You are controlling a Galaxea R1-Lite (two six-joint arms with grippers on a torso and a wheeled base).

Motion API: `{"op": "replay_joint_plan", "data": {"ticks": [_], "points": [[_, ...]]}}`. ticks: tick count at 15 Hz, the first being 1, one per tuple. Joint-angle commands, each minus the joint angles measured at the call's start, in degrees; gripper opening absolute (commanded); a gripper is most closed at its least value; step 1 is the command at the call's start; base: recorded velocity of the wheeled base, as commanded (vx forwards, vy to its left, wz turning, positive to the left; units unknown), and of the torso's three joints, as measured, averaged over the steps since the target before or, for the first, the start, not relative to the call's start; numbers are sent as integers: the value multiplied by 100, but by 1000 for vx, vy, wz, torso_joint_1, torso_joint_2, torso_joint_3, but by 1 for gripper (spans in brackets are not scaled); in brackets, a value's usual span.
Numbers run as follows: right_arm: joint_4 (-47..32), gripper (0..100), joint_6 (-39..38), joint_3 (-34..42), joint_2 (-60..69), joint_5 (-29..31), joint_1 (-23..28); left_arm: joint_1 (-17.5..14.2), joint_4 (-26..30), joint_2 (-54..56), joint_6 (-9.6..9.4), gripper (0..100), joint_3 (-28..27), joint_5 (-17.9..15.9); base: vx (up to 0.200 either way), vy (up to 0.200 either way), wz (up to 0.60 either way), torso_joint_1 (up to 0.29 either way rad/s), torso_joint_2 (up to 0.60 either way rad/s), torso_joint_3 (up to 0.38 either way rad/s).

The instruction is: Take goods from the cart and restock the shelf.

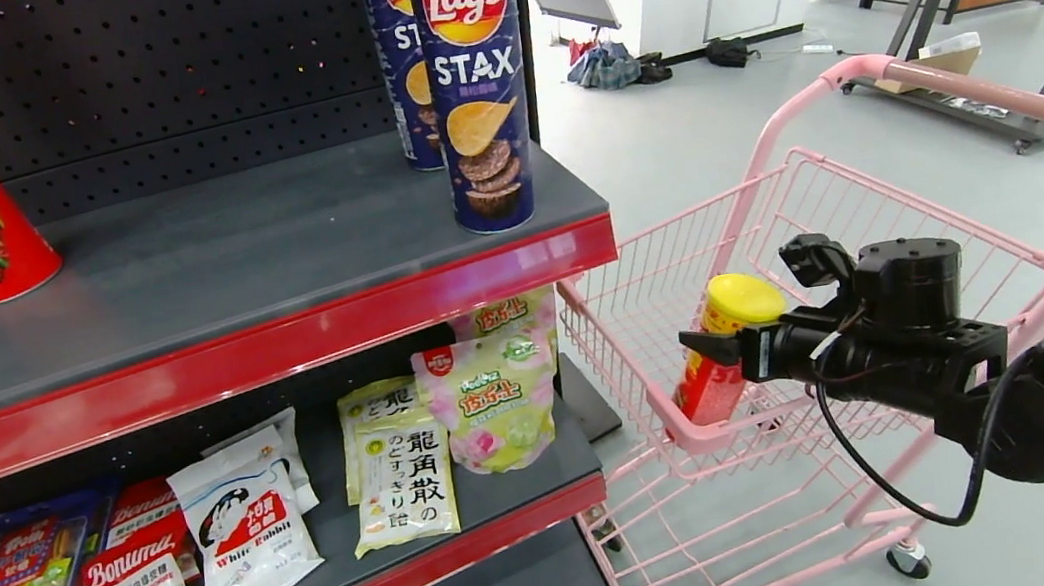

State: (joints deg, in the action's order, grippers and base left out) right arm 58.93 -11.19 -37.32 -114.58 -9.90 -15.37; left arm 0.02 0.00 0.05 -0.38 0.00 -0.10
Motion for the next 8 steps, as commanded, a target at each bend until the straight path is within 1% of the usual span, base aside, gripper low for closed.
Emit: {"op": "replay_joint_plan", "data": {"ticks": [1, 5, 8], "points": [[5, 0, -76, -144, -108, 120, -71, -2, 0, -5, -6, 100, 0, 1, 0, 0, 0, 0, 0, 0], [5, 0, -278, -285, -144, 181, -221, -2, 0, -5, -6, 100, 0, 1, 0, 0, 0, 0, 0, 0], [-22, 0, -226, -259, 120, 225, -203, 6, 0, -5, 3, 100, 0, 1, 0, 0, 0, 0, 0, 0]]}}
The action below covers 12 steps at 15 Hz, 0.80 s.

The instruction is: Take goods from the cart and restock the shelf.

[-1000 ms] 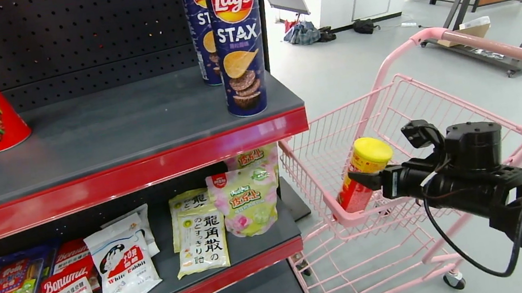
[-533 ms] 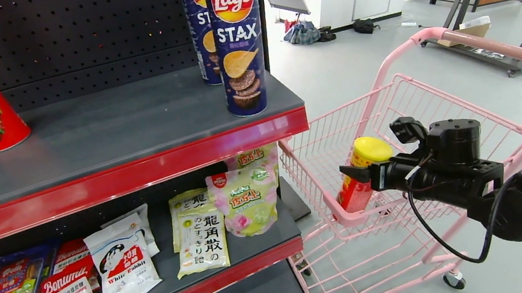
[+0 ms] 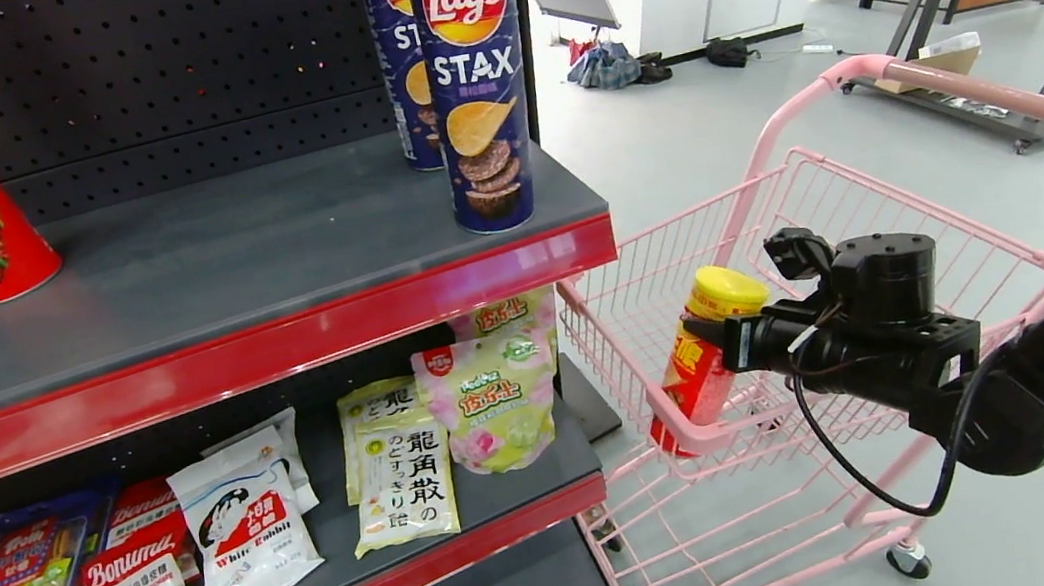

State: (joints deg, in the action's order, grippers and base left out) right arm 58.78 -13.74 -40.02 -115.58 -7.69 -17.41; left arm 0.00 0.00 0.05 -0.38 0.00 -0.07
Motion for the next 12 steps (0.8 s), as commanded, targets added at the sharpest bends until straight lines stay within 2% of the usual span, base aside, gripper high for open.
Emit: {"op": "replay_joint_plan", "data": {"ticks": [1, 5, 8, 9, 10, 12], "points": [[-95, 0, 47, -14, 528, 101, 9, 0, 0, -5, 3, 100, 0, -1, 0, 0, 0, 0, 0, 0], [-174, 0, 671, -357, 1679, 154, 379, 0, 0, -5, 20, 100, 0, -1, 0, 0, 0, 0, 0, 0], [-1018, 0, 978, -647, 2681, 136, 554, 0, 0, -5, 20, 100, 0, -1, 0, 0, 0, 0, 0, 0], [-1624, 0, 1084, -788, 3173, 154, 598, 0, 0, -5, 20, 100, 0, -1, 0, 0, 0, 0, 0, 0], [-2723, 0, 1163, -876, 4043, 259, 633, 9, 0, -5, 11, 100, 0, -1, 0, 0, 0, 0, 0, 0], [-4481, 0, 1418, -797, 5326, 1182, 633, 0, 0, -5, 11, 100, 0, -1, 0, 0, 0, 0, 0, 0]]}}
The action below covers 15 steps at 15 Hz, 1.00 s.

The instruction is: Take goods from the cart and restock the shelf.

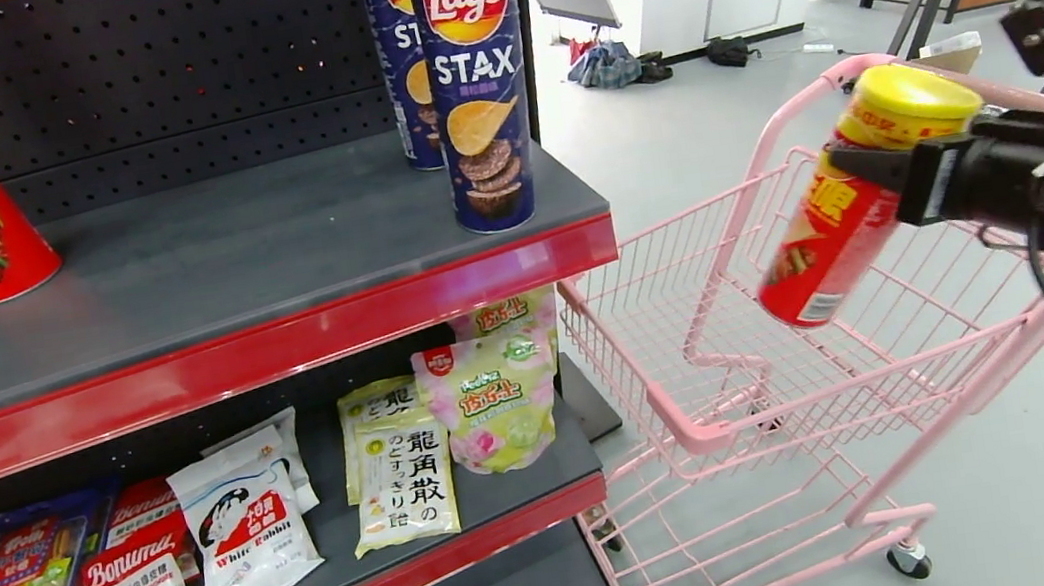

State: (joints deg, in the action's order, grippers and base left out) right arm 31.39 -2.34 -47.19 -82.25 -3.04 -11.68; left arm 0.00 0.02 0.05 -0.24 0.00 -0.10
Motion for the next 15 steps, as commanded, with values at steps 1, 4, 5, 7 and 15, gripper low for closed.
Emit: {"op": "replay_joint_plan", "data": {"ticks": [1, 4, 5, 7, 15], "points": [[-2761, 0, 348, 34, 2749, 822, 69, 0, -2, -5, -2, 100, 0, -8, 0, 0, 0, 0, 0, 0], [-4431, 0, 348, 623, 4384, 567, 87, 0, -2, -5, -2, 100, 0, -8, 0, 0, 0, 0, 0, 0], [-4466, 0, 366, 711, 4569, 567, 87, 0, -2, -5, -2, 100, 0, -8, 0, 0, 0, 0, 0, 0], [-4563, 0, 717, 1151, 5096, 646, 131, 9, -2, -5, -2, 100, 0, -8, 0, 0, 0, 0, 0, 0], [-4554, 0, 1043, 1546, 5412, 673, 166, 0, -2, -5, -2, 100, 0, -8, 0, 0, 0, 25, -84, -62]]}}
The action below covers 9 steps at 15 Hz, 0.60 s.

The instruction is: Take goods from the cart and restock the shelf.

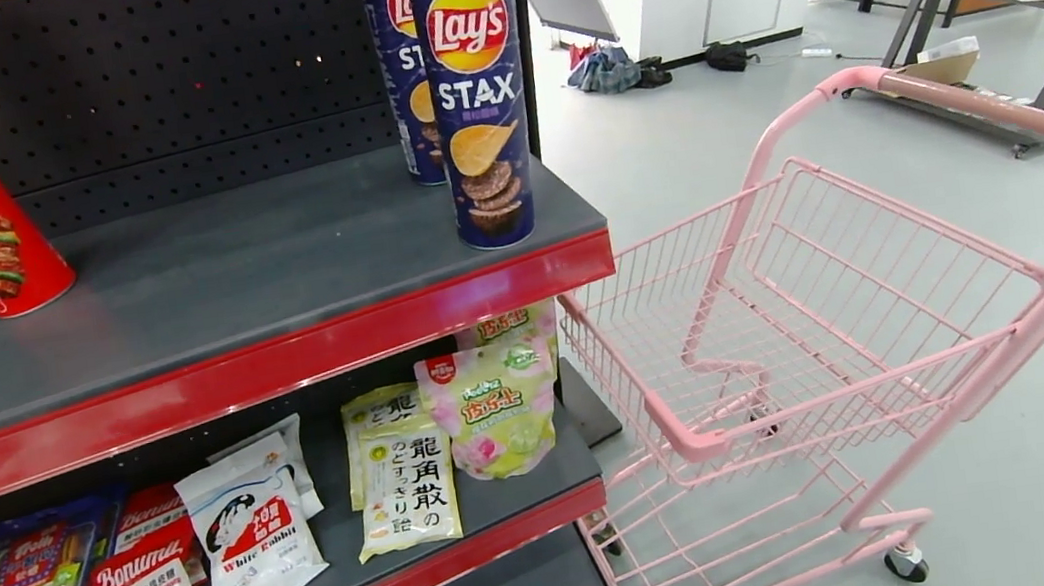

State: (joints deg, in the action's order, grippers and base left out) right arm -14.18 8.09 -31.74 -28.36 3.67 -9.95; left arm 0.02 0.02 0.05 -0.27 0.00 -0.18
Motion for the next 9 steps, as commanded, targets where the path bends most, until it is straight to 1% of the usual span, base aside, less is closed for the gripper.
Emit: {"op": "replay_joint_plan", "data": {"ticks": [1, 5, 9], "points": [[3, 0, 8, -7, -12, -7, -16, 6, 6, -5, 0, 100, 0, 1, 0, 0, 0, 134, -456, -320], [38, 0, 17, -42, -162, -33, -16, 6, 6, -5, 0, 100, 0, 1, 0, 0, 0, 157, -517, -356], [47, 0, 17, -69, -249, -68, -42, 6, 6, -5, 0, 100, 0, 1, 0, 0, 0, 200, -585, -376]]}}
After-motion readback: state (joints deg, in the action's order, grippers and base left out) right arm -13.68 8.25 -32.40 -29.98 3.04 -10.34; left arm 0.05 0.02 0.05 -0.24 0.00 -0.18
